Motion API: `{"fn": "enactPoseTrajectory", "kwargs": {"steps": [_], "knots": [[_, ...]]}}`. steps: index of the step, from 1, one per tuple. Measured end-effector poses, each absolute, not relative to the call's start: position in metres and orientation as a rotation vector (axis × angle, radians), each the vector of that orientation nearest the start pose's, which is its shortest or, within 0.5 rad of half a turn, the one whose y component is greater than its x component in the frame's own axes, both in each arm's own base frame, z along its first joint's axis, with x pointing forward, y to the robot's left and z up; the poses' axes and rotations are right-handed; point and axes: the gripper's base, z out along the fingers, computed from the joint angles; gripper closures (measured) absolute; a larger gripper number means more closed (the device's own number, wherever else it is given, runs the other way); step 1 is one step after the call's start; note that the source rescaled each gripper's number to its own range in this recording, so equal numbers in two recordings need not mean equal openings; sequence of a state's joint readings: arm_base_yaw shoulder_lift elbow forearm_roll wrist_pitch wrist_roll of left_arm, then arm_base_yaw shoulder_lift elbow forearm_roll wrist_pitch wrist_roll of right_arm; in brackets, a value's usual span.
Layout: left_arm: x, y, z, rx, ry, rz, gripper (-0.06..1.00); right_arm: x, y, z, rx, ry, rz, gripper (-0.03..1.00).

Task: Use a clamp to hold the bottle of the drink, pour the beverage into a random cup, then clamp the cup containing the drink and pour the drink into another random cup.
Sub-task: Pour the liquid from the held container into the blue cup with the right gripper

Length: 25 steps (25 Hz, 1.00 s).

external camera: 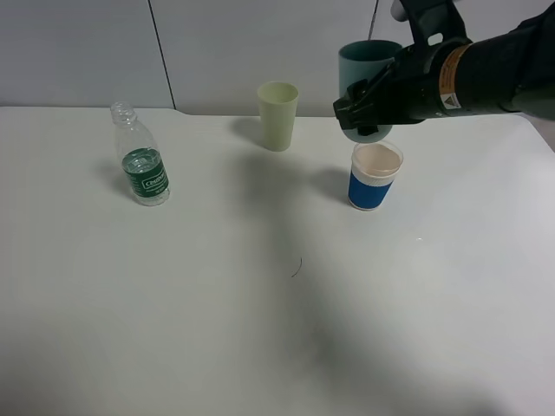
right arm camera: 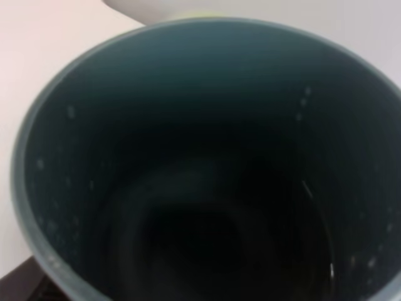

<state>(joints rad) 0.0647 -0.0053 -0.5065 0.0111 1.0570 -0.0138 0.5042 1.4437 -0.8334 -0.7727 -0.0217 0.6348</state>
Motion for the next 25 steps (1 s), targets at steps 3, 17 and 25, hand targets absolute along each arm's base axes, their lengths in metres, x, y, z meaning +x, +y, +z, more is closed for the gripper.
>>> {"fn": "enactPoseTrajectory", "kwargs": {"steps": [3,17,25], "knots": [[-0.006,0.0,0.279,-0.08,2.027,0.045,-0.06,0.274,0.142,0.254,-0.638,2.025,0.174,0.96],[-0.006,0.0,0.279,-0.08,2.027,0.045,-0.06,0.286,0.107,0.252,-0.513,2.091,-0.095,0.96],[-0.006,0.0,0.279,-0.08,2.027,0.045,-0.06,0.283,0.098,0.244,-0.471,2.081,-0.171,0.96]]}}
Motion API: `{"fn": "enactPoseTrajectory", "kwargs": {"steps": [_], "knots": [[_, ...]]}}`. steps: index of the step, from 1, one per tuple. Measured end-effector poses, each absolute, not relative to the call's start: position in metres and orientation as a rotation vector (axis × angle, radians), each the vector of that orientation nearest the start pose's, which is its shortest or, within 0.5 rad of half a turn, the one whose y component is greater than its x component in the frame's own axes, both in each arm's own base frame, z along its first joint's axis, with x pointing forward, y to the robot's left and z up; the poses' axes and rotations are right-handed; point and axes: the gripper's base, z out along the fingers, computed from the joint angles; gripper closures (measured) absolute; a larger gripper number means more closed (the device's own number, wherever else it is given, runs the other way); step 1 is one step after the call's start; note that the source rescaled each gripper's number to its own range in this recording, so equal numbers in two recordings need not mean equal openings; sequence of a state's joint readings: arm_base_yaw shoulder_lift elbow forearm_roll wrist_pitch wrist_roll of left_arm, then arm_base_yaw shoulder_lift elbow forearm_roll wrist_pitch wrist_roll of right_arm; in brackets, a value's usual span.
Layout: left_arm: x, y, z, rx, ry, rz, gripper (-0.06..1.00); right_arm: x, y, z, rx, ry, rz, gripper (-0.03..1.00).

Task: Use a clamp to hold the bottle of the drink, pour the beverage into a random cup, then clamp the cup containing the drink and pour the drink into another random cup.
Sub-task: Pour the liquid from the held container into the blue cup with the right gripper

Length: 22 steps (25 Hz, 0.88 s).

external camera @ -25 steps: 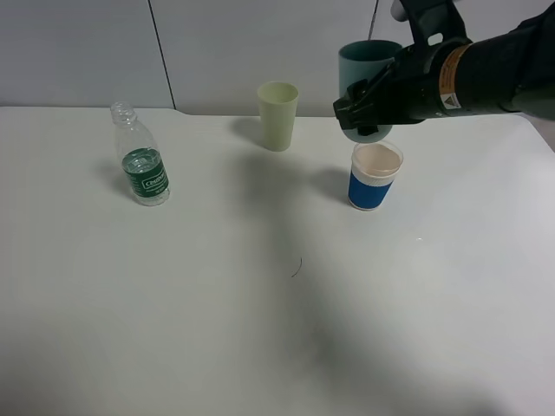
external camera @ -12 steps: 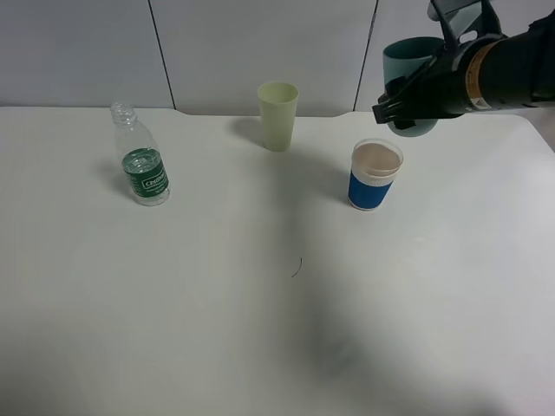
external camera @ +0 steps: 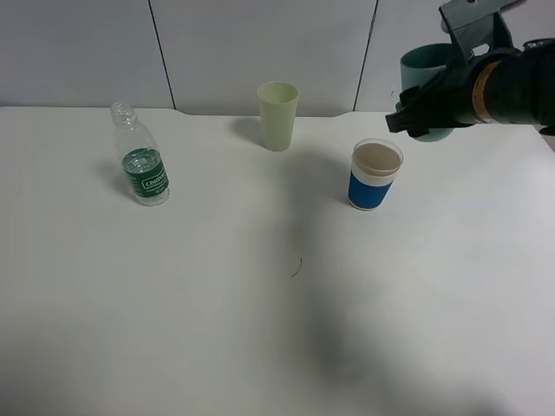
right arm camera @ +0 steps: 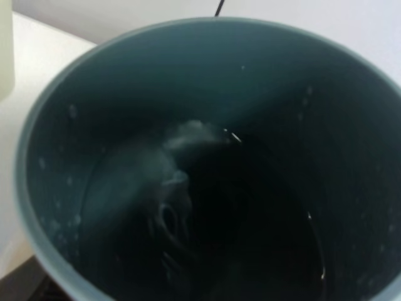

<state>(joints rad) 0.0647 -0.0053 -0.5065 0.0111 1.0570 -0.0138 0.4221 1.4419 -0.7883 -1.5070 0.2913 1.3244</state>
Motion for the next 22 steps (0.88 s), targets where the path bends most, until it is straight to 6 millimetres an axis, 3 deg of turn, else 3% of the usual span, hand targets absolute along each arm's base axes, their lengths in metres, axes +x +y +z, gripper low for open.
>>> {"fn": "enactPoseTrajectory", "kwargs": {"steps": [7,22], "knots": [[-0.006,0.0,0.279,-0.08,2.027,0.045,-0.06,0.272,0.089,0.23,-0.434,2.119,-0.218,0.96],[-0.006,0.0,0.279,-0.08,2.027,0.045,-0.06,0.267,0.082,0.228,-0.44,2.1,-0.34,0.96]]}}
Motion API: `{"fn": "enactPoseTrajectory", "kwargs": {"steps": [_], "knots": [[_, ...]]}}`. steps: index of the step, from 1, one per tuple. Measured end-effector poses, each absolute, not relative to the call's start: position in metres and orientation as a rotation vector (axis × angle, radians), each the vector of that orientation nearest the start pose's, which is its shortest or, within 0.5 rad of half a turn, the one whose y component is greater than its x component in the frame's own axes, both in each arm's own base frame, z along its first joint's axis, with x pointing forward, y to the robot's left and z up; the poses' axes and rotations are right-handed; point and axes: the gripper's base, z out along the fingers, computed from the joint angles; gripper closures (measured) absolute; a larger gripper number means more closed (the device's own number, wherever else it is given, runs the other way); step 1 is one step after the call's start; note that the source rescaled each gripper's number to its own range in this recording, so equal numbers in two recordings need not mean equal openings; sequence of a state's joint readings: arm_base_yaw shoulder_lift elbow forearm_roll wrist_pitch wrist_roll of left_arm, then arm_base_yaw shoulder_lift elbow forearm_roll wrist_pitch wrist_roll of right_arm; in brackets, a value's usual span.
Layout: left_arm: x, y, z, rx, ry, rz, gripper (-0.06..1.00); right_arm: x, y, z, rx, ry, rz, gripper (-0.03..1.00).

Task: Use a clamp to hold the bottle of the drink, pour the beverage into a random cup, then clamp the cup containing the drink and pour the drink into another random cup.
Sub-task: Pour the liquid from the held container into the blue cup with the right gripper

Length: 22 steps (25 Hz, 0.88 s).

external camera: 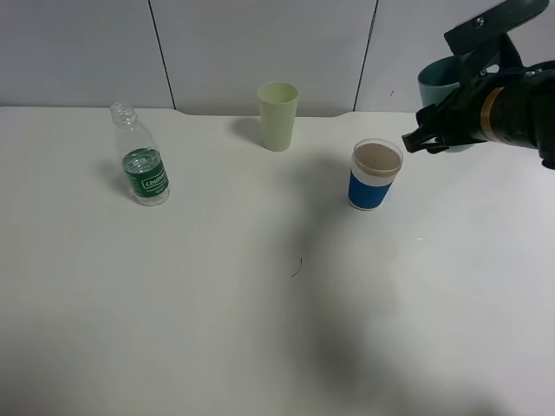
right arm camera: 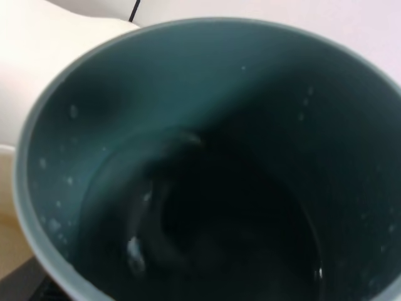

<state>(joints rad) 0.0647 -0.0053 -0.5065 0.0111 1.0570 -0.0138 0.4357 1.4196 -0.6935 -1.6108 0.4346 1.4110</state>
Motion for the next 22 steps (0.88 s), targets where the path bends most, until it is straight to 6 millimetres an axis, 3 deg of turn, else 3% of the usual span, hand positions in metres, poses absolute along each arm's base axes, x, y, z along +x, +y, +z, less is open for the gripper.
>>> {"fn": "enactPoseTrajectory", "kwargs": {"steps": [13,22], "knots": [[-0.006,0.0,0.279,-0.08,2.027,0.045,-0.06,0.275,0.093,0.204,-0.551,2.129,-0.42,0.96],[-0.006,0.0,0.279,-0.08,2.027,0.045,-0.06,0.283,0.098,0.209,-0.559,2.108,-0.4,0.96]]}}
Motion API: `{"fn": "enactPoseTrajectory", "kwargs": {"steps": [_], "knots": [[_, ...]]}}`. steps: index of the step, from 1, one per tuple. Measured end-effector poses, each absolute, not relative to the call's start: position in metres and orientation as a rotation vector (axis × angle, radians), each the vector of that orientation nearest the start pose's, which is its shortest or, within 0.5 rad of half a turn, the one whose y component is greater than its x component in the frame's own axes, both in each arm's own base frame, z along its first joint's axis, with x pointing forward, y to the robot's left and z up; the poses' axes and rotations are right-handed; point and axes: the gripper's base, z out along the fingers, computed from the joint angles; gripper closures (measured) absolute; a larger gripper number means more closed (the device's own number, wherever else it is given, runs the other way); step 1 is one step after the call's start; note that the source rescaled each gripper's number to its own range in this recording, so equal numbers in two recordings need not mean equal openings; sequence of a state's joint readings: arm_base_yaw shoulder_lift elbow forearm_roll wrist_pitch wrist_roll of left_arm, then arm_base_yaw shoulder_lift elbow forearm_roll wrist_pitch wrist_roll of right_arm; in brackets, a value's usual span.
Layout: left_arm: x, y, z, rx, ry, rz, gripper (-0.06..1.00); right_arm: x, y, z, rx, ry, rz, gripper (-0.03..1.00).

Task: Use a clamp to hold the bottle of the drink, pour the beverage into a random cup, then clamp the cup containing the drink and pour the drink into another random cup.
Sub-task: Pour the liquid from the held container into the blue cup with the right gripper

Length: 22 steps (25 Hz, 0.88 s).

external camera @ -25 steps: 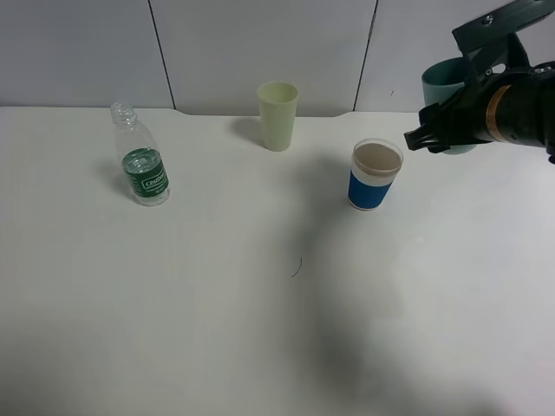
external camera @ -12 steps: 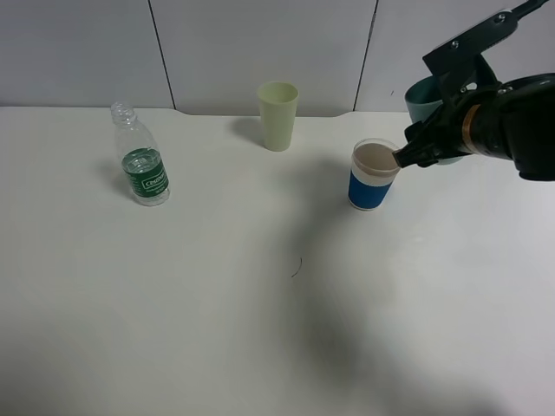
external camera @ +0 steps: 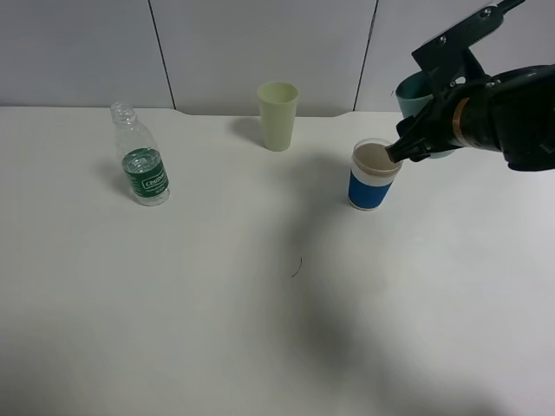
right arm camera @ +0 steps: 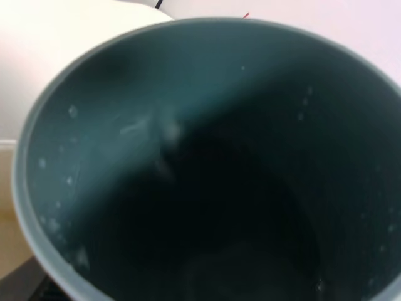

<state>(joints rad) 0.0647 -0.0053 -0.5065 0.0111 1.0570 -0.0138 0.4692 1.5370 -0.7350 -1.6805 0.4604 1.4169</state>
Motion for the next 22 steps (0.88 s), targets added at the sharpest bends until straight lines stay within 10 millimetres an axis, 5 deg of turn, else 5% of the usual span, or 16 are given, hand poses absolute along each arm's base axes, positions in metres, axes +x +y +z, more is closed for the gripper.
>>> {"fn": "enactPoseTrajectory", "kwargs": {"steps": [22], "knots": [[-0.0064,0.0005,0.2793,-0.08,2.027,0.045,-0.06,0.2823,0.1012,0.209,-0.906,2.014,-0.58,0.96]]}}
